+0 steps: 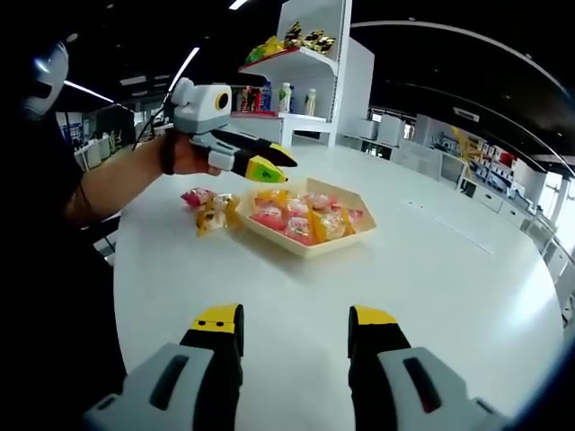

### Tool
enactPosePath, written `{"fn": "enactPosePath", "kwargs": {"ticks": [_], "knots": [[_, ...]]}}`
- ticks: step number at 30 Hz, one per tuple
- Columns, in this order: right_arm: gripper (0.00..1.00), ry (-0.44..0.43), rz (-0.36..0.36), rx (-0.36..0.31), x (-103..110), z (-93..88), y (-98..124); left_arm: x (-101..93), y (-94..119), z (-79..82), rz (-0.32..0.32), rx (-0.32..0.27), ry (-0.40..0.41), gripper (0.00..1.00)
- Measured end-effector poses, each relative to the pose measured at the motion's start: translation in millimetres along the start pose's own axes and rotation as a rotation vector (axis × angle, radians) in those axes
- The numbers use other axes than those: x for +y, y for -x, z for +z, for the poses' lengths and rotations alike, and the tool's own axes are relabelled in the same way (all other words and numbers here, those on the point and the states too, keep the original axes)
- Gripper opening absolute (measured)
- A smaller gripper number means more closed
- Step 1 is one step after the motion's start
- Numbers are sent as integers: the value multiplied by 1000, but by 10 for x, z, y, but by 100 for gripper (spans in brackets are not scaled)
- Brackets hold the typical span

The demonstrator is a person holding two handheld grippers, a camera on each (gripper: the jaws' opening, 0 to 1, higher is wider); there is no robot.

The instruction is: Pick up the marshmallows scattered on the table and place them into the bowl on the table

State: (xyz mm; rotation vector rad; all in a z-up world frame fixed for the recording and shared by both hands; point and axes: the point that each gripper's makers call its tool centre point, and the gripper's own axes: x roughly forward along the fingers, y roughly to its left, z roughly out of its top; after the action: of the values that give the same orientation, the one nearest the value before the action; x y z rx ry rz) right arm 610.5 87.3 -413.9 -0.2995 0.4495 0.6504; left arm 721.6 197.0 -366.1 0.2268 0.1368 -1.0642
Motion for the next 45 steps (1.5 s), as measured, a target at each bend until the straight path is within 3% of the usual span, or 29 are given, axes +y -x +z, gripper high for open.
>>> {"fn": "enactPosePath", "kwargs": {"ticks": [6, 9, 11, 13, 15, 23, 28, 31, 36, 41, 45], "knots": [[46, 2, 1, 2, 5, 5, -3, 30, 16, 6, 8, 1, 1, 36], [46, 3, 1, 2, -5, 5, -5, 27, 20, -8, 6, 8, 1, 43], [46, 3, 2, 3, -4, 4, -7, 60, 23, -28, 22, 19, 7, 56], [46, 4, 4, 4, -1, 5, -13, 91, 26, -51, 32, 30, 7, 61], [46, 6, 6, 6, 3, 5, -19, 125, 42, -74, 34, 37, 8, 58], [46, 7, 12, 6, 10, 17, -42, 159, 86, -118, 34, 53, 12, 60], [46, 7, 13, 7, 16, 10, -45, 131, 115, -124, 25, 60, 15, 63], [46, 6, 12, 9, 17, -2, -36, 154, 162, -128, 33, 63, 25, 71], [46, 2, 7, 8, 14, -19, -16, 167, 292, -217, 39, 92, 19, 71], [46, 2, 10, 5, 22, -7, -29, 112, 362, -126, 15, 44, 36, 75], [46, 6, 13, -1, 33, 23, -28, 126, 420, -173, 31, 81, 7, 76]]}}
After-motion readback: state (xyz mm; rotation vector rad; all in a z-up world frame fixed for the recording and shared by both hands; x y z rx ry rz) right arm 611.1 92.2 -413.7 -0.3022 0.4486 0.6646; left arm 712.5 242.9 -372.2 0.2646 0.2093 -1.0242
